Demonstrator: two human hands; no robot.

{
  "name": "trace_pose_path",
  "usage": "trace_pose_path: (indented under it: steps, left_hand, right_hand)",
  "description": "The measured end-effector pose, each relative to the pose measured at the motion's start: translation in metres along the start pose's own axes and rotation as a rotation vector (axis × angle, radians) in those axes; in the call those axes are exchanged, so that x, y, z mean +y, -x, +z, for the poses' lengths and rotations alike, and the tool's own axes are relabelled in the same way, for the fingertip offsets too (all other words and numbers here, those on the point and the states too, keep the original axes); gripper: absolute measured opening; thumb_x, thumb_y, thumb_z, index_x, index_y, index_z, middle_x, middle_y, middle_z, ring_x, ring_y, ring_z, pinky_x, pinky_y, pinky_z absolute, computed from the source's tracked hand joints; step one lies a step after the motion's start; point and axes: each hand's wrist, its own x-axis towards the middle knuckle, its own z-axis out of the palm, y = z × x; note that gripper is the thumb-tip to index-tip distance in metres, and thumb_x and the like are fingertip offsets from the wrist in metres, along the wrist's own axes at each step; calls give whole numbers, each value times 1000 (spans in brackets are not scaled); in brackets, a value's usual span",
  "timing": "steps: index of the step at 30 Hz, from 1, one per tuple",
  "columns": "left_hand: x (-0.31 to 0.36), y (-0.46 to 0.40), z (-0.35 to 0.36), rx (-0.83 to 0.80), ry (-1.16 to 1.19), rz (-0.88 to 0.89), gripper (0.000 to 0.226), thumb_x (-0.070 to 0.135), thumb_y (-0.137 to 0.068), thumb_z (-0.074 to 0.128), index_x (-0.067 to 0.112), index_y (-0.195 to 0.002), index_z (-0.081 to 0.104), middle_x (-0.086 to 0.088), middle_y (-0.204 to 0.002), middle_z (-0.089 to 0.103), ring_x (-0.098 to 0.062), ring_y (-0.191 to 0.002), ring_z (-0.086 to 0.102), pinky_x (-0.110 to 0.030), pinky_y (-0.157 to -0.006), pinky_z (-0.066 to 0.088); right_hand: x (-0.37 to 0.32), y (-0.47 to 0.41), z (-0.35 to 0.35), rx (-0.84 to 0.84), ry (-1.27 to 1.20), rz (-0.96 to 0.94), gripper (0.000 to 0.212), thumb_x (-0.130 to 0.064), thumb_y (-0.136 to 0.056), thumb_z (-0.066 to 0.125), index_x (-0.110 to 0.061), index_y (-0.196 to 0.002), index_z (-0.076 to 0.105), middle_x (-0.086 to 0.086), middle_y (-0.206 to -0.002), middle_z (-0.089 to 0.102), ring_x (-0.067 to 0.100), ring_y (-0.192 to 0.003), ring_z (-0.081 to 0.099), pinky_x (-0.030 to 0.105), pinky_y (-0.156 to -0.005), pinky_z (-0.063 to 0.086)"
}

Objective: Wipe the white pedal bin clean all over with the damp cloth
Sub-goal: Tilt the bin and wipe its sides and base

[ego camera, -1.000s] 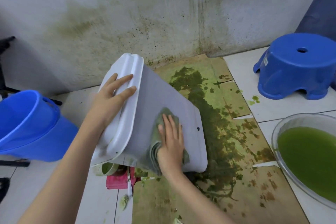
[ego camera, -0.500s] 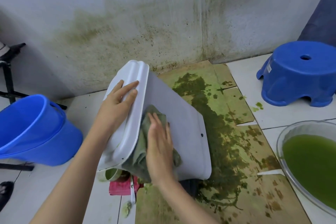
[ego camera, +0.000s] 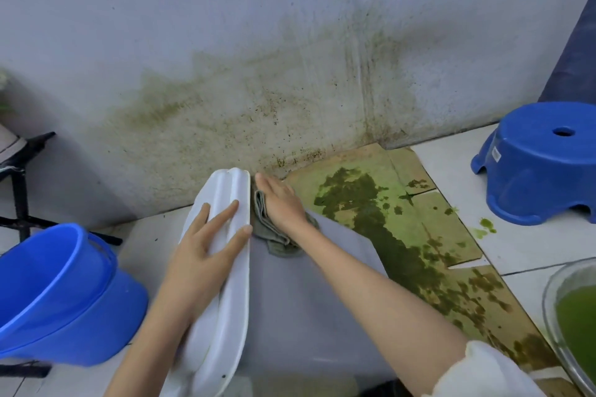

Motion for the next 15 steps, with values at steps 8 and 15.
trace_pose_path:
  steps: [8,15]
  left_hand:
    - [-20,10,-9,-27,42,-53,47,49,-82,62,65,-121,42,33,-149,17,-4,-139,24,-35,-110,24]
    - [3,-4,5,-69,-23,35,46,48,-86,59,64,-125,40,30,-152,11,-15,-146,11,-43,-117,17]
  right_hand:
    - [132,-2,-38,158,85,508,53,-49,-94,24,-14,-78,60,9,-87,63,27,-84,61,36,-77,44]
    - [167,86,-51,315,-107,602,46,-33,-103,21,-20,-147,30,-1,-155,24,20,-143,21,36,-116,15]
